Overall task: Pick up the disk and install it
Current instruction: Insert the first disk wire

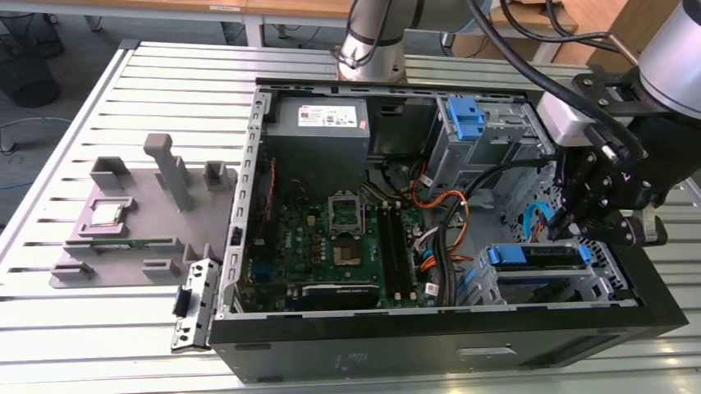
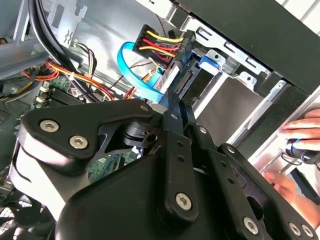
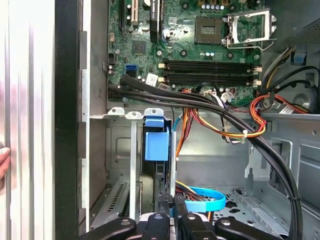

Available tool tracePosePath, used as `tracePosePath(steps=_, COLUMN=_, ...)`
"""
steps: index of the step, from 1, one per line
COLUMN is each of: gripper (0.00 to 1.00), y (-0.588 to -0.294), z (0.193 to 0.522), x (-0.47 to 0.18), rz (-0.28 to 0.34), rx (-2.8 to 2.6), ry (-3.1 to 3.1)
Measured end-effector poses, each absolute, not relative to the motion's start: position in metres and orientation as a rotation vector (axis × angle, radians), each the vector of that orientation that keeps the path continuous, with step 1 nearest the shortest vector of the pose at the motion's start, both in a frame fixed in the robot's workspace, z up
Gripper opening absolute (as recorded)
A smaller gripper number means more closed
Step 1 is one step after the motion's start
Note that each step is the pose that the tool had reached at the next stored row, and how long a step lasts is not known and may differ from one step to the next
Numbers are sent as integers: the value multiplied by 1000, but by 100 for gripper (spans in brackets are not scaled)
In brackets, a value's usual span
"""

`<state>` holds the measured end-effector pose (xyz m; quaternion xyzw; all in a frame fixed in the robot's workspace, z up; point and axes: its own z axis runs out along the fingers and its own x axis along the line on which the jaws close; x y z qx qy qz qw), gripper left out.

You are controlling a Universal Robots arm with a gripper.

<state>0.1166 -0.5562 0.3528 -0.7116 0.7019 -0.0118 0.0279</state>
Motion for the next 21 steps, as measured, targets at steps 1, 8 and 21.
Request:
tracePosePath(steps=1, gripper=16, y=-556, z=353, x=116, rz=-38, rx=-2197, ry=2165)
tracePosePath(steps=8, gripper=16, y=-558, z=350, x=112, rz=-45, rx=-2195, ry=2161)
tracePosePath(steps=21, gripper=16, y=-562, z=341, x=102, rz=-75, rx=-2180, ry=2131)
